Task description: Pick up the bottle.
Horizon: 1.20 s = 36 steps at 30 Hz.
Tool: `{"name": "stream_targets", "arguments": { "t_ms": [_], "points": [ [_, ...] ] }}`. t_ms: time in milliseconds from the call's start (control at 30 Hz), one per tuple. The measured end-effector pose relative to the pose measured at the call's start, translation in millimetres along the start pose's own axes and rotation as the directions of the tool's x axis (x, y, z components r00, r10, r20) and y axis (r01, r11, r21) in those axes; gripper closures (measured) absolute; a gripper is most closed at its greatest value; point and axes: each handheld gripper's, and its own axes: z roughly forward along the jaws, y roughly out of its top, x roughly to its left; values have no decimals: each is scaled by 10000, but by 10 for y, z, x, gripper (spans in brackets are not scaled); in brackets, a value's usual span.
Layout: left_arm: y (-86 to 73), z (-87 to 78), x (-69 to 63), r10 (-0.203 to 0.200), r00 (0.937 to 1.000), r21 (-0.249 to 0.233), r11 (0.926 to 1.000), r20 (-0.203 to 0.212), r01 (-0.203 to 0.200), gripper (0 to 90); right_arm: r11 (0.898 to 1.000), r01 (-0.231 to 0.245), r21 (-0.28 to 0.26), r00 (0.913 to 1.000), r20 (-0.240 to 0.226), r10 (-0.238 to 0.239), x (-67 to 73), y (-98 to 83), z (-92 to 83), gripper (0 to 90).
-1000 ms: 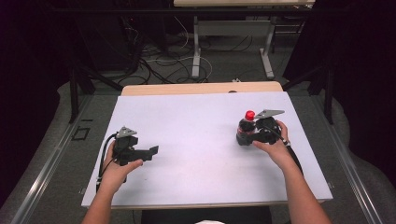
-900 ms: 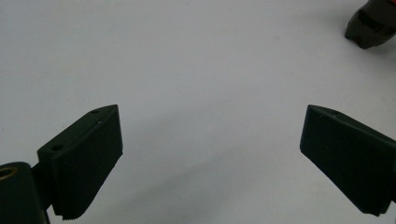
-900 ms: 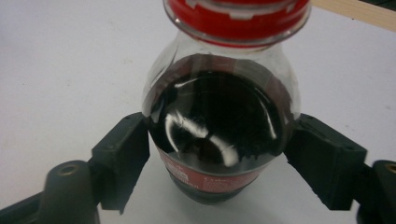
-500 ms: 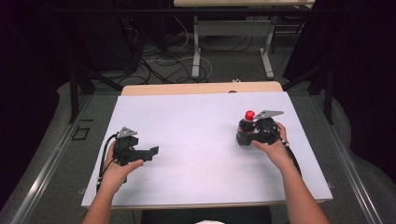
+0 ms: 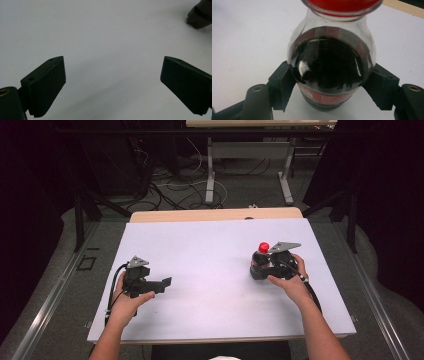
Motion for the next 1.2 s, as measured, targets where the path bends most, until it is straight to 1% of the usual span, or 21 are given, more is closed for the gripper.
{"name": "stream_targets", "arguments": {
  "t_ms": [67, 167, 233, 333, 400, 467, 500, 533, 600, 633, 733, 767, 833, 900, 933, 967, 1000, 1033, 1067, 1167, 1200],
  "points": [
    [5, -6, -4, 178, 9998, 3, 9998, 26, -179, 67, 10000, -47, 71, 9998, -182, 48, 52, 21, -32, 297],
    [9, -9, -32, 91, 9998, -71, 9999, 182, -90, 71, 9999, 149, -28, 9996, -229, -150, 145, 48, -89, 297],
    [17, -12, -41, 276, 9992, -107, 9996, 304, -272, 72, 9999, 125, -32, 9994, -323, -126, 177, 58, -105, 298],
    [28, -12, -90, 319, 9985, -159, 9994, 456, -312, 74, 9997, 222, -104, 9972, -714, -229, 305, 87, -155, 300],
    [37, -27, -95, 452, 9974, -27, 9990, 561, -451, 73, 9993, 362, -92, 9968, -715, -368, 335, 92, -159, 301],
    [56, -53, -151, 581, 9966, -174, 9982, 577, -571, 74, 9986, 529, 8, 9927, -1083, -525, 436, 103, -175, 301],
    [56, -53, -151, 581, 9966, -174, 9982, 577, -571, 75, 9986, 529, 8, 9927, -1083, -525, 436, 103, -175, 301],
    [62, -58, -170, 629, 9962, -320, 9976, 602, -610, 77, 9980, 630, 70, 9881, -1409, -614, 505, 114, -194, 301],
    [83, -87, -204, 726, 9944, -391, 9968, 763, -698, 93, 9978, 670, -14, 9872, -1451, -664, 544, 118, -199, 301],
    [99, -101, -255, 727, 9927, -593, 9960, 960, -672, 100, 9969, 788, -29, 9824, -1698, -782, 611, 132, -208, 301],
    [122, -119, -308, 807, 9902, -711, 9948, 1142, -729, 107, 9944, 1052, -133, 9732, -2044, -1057, 715, 159, -216, 301],
    [137, -129, -329, 1019, 9874, -815, 9924, 1208, -924, 107, 9944, 1052, -133, 9732, -2044, -1057, 715, 159, -216, 301],
    [181, -160, -410, 1243, 9812, -914, 9895, 1474, -1116, 149, 9896, 1429, -177, 9646, -2216, -1433, 824, 182, -218, 301],
    [198, -168, -441, 1245, 9787, -938, 9895, 1630, -1102, 161, 9873, 1581, -160, 9603, -2304, -1575, 886, 191, -208, 301],
    [218, -171, -471, 1309, 9760, -1038, 9880, 1741, -1140, 161, 9862, 1645, -175, 9578, -2360, -1640, 913, 191, -199, 301],
    [267, -185, -546, 1424, 9697, -1014, 9871, 1983, -1242, 161, 9858, 1679, -56, 9548, -2477, -1641, 937, 195, -197, 301],
    [267, -185, -546, 1424, 9697, -1014, 9871, 1983, -1242, 161, 9848, 1739, -45, 9524, -2536, -1693, 959, 196, -188, 301],
    [324, -196, -626, 1637, 9630, -1003, 9843, 2140, -1450, 161, 9816, 1907, -78, 9467, -2628, -1861, 973, 198, -174, 301],
    [324, -196, -626, 1637, 9630, -1003, 9843, 2140, -1450, 162, 9820, 1890, -22, 9464, -2663, -1827, 1000, 196, -170, 301],
    [415, -214, -749, 2004, 9460, -1103, 9779, 2547, -1774, 170, 9801, 1983, 86, 9412, -2807, -1879, 1049, 197, -146, 301],
    [451, -216, -784, 2252, 9390, -1125, 9729, 2598, -2022, 174, 9794, 2015, 135, 9404, -2825, -1896, 1065, 196, -138, 301]
  ]
}}
